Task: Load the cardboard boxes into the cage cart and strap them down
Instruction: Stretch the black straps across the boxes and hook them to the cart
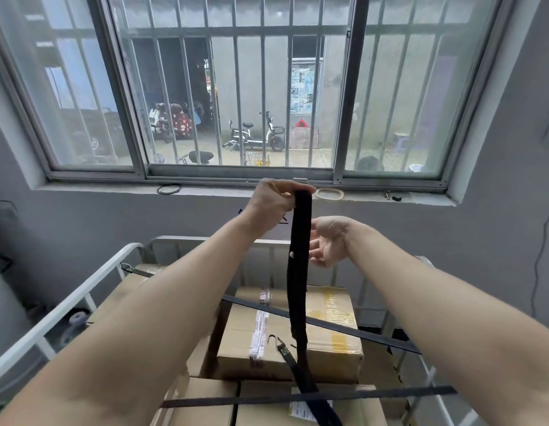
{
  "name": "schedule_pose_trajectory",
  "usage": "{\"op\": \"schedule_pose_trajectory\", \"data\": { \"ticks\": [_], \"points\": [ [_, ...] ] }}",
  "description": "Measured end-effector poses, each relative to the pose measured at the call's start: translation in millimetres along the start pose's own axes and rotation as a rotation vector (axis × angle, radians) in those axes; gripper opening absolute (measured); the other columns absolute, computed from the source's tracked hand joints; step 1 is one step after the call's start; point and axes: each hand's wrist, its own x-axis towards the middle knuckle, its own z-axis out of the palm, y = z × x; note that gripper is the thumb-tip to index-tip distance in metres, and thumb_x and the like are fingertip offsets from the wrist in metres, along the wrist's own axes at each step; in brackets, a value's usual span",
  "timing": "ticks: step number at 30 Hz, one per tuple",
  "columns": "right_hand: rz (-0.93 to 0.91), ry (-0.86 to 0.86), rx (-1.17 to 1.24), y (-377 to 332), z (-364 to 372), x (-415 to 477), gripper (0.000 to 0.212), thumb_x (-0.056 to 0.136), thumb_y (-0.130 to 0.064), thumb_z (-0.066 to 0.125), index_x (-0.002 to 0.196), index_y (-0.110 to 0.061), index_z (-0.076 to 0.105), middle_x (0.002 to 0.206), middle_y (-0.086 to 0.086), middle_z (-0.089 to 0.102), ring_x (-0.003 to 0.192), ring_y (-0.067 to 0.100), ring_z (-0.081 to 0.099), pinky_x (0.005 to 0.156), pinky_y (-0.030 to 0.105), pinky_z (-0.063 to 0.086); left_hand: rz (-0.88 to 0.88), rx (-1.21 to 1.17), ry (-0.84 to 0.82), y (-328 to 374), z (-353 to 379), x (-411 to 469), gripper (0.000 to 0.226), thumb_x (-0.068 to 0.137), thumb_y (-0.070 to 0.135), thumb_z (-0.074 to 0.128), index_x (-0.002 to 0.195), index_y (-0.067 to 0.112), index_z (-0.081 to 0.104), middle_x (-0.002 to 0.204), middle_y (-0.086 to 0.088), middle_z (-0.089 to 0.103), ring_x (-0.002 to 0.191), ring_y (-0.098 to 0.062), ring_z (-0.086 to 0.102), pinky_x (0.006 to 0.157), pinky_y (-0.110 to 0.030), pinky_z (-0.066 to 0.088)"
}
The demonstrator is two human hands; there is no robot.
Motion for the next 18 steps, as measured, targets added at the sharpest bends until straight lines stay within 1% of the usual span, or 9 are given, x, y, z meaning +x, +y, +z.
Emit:
{"op": "schedule_pose_trajectory", "data": {
  "ticks": [3, 5, 6, 8, 11, 13, 15, 16, 18],
  "points": [
    [-0.121, 0.066, 0.183, -6.4, 0.3, 2.3, 0.026, 0.093, 0.005, 0.043, 0.074, -0.010, 0.053, 0.076, 0.005, 0.056, 0.066, 0.012, 0.052, 0.056, 0.019, 0.036, -0.090, 0.042, -0.136, 0.0, -5.0, -5.7, 0.033, 0.082, -0.012, 0.062, 0.110, 0.004, 0.066, 0.074, 0.009, 0.073, 0.072, -0.004, 0.066, 0.081, -0.022, 0.052],
    [-0.219, 0.105, 0.291, -12.2, -3.9, 4.3, 0.031, 0.090, 0.016, 0.039, 0.078, -0.009, 0.053, 0.078, 0.008, 0.053, 0.068, 0.013, 0.052, 0.057, 0.020, 0.041, -0.210, 0.171, -0.233, -2.8, -11.5, -10.1, 0.035, 0.082, -0.015, 0.059, 0.108, 0.007, 0.069, 0.080, 0.004, 0.073, 0.076, -0.005, 0.066, 0.081, -0.017, 0.053],
    [-0.263, 0.128, 0.302, -15.2, -6.6, 4.0, 0.032, 0.089, 0.018, 0.040, 0.080, -0.010, 0.053, 0.079, 0.008, 0.053, 0.070, 0.013, 0.052, 0.057, 0.020, 0.041, -0.258, 0.248, -0.238, -7.1, -14.2, -11.7, 0.037, 0.083, -0.017, 0.055, 0.105, 0.007, 0.071, 0.082, 0.002, 0.072, 0.077, -0.006, 0.066, 0.077, -0.015, 0.052],
    [-0.345, 0.156, 0.279, -19.9, -9.7, 0.2, 0.032, 0.088, 0.019, 0.043, 0.082, -0.011, 0.052, 0.081, 0.007, 0.053, 0.072, 0.013, 0.052, 0.059, 0.020, 0.040, -0.331, 0.323, -0.123, -19.0, -18.2, -12.2, 0.043, 0.084, -0.019, 0.042, 0.101, 0.007, 0.071, 0.082, -0.001, 0.069, 0.073, -0.010, 0.063, 0.070, -0.017, 0.050],
    [-0.434, 0.151, 0.207, -22.2, -9.4, -7.7, 0.033, 0.085, 0.021, 0.045, 0.086, -0.012, 0.052, 0.080, 0.007, 0.054, 0.075, 0.015, 0.054, 0.063, 0.020, 0.041, -0.516, 0.224, 0.053, -34.2, -13.7, -8.4, 0.023, 0.098, 0.004, 0.041, 0.090, 0.005, 0.063, 0.080, -0.007, 0.062, 0.065, -0.016, 0.058, 0.063, -0.023, 0.047],
    [-0.465, 0.134, 0.178, -21.4, -8.8, -10.7, 0.033, 0.083, 0.022, 0.048, 0.088, -0.010, 0.053, 0.079, 0.010, 0.056, 0.075, 0.018, 0.058, 0.066, 0.022, 0.045, -0.746, 0.103, 0.042, -42.5, -5.6, -5.2, 0.037, 0.102, 0.032, 0.038, 0.087, 0.004, 0.055, 0.081, -0.013, 0.062, 0.067, -0.022, 0.060, 0.064, -0.029, 0.049],
    [-0.478, 0.115, 0.152, -17.9, -9.7, -13.3, 0.032, 0.081, 0.023, 0.051, 0.090, -0.008, 0.054, 0.081, 0.011, 0.057, 0.075, 0.020, 0.061, 0.067, 0.024, 0.048, -0.908, -0.059, -0.035, -53.6, 2.1, -1.3, 0.055, 0.100, 0.048, 0.033, 0.096, -0.002, 0.053, 0.088, -0.019, 0.063, 0.077, -0.028, 0.063, 0.067, -0.035, 0.054],
    [-0.477, 0.112, 0.111, -15.1, -10.2, -15.5, 0.032, 0.080, 0.023, 0.052, 0.091, -0.007, 0.054, 0.081, 0.011, 0.057, 0.075, 0.019, 0.061, 0.067, 0.025, 0.049, -0.948, -0.134, -0.060, -58.6, 6.9, 0.4, 0.057, 0.099, 0.051, 0.035, 0.099, -0.003, 0.052, 0.093, -0.020, 0.063, 0.081, -0.029, 0.064, 0.068, -0.036, 0.055],
    [-0.453, 0.124, 0.010, -8.2, -11.6, -20.1, 0.031, 0.080, 0.023, 0.053, 0.090, -0.007, 0.054, 0.081, 0.010, 0.057, 0.074, 0.018, 0.060, 0.064, 0.025, 0.049, -0.980, -0.253, -0.059, -65.3, 17.4, 3.1, 0.040, 0.099, 0.040, 0.044, 0.094, 0.002, 0.055, 0.089, -0.016, 0.062, 0.079, -0.023, 0.062, 0.065, -0.031, 0.056]
  ]
}}
